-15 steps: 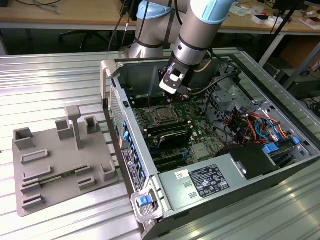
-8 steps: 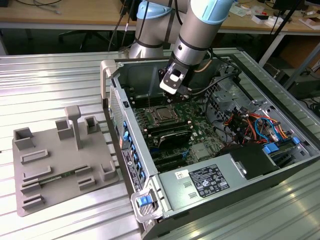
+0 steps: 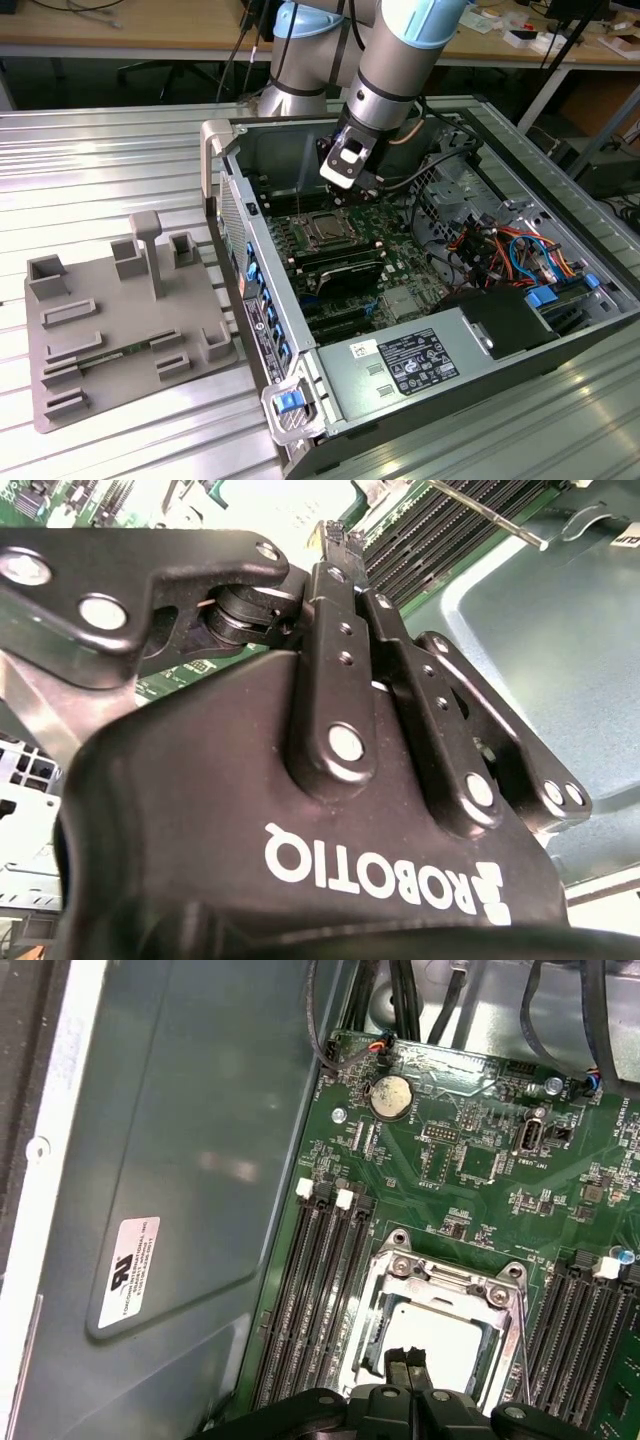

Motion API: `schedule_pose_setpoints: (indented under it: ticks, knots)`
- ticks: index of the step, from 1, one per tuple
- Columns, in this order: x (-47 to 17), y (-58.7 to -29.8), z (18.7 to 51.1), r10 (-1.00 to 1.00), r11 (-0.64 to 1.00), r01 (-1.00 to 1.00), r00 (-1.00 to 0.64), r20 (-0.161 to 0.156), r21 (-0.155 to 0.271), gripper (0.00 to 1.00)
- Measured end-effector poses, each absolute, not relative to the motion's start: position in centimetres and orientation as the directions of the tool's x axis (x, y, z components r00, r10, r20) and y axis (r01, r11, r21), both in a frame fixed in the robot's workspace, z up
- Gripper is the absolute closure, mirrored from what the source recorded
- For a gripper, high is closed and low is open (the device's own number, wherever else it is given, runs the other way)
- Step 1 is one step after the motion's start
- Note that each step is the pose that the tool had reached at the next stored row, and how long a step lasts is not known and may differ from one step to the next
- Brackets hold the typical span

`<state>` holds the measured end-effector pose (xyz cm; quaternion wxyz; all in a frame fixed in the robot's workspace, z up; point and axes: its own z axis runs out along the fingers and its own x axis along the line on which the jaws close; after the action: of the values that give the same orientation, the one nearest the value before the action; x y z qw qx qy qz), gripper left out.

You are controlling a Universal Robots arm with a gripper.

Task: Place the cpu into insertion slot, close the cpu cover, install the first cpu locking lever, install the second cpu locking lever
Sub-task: 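Install the first cpu locking lever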

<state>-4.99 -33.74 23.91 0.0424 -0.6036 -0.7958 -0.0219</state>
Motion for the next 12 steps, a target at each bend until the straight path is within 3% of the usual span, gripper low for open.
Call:
schedule_pose_setpoints:
  ticks: [12]
  knots:
    - [-5.0, -33.74, 23.91, 0.955, 0.283, 0.959, -0.28, 0.098, -0.015, 0.89]
